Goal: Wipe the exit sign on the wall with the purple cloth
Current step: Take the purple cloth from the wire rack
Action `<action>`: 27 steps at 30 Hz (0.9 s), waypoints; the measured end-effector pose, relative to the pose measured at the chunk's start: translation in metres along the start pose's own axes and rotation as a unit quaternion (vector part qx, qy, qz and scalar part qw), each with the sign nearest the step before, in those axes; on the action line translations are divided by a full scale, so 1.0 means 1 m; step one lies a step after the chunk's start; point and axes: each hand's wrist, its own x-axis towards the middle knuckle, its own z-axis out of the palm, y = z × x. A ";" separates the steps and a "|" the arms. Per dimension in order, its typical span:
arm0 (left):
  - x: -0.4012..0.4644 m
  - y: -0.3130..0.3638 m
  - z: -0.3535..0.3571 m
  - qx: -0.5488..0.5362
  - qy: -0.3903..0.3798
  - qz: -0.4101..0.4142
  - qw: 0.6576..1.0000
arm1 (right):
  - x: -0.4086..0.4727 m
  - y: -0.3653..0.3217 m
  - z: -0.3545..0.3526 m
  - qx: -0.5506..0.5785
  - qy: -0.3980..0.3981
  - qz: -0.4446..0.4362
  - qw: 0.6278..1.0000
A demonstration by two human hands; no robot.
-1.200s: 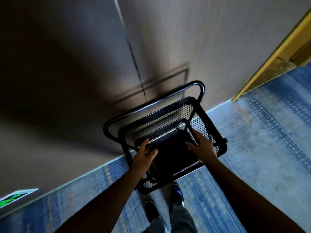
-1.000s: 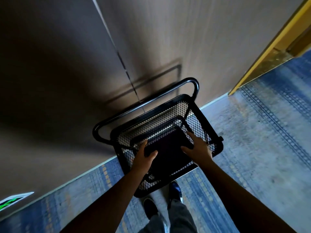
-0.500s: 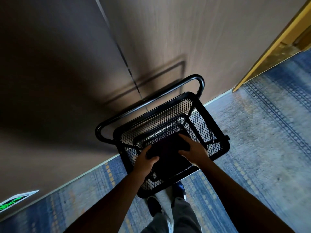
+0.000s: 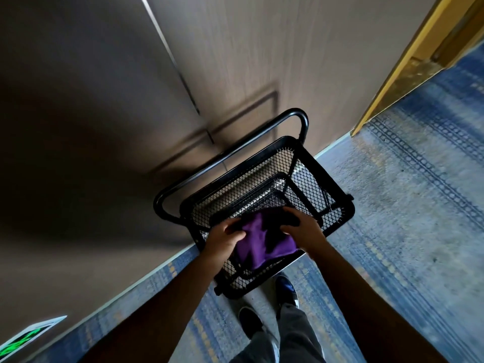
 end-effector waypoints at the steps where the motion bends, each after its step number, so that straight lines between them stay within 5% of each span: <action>1: -0.002 0.004 -0.004 -0.008 -0.002 0.012 1.000 | -0.006 0.000 0.000 0.024 0.010 -0.003 1.000; 8: -0.025 0.021 -0.028 -0.121 -0.041 0.023 0.992 | -0.055 -0.014 0.000 0.212 0.041 -0.020 0.976; 14: -0.055 0.022 -0.050 -0.289 -0.130 -0.057 0.947 | -0.103 -0.040 0.000 0.440 0.008 -0.046 0.897; 21: -0.100 0.031 -0.061 -0.273 -0.136 0.016 0.952 | -0.153 -0.090 -0.008 0.545 -0.049 -0.121 0.828; 27: -0.142 0.069 -0.063 -0.255 -0.112 0.112 0.954 | -0.184 -0.129 -0.016 0.547 -0.060 -0.172 0.817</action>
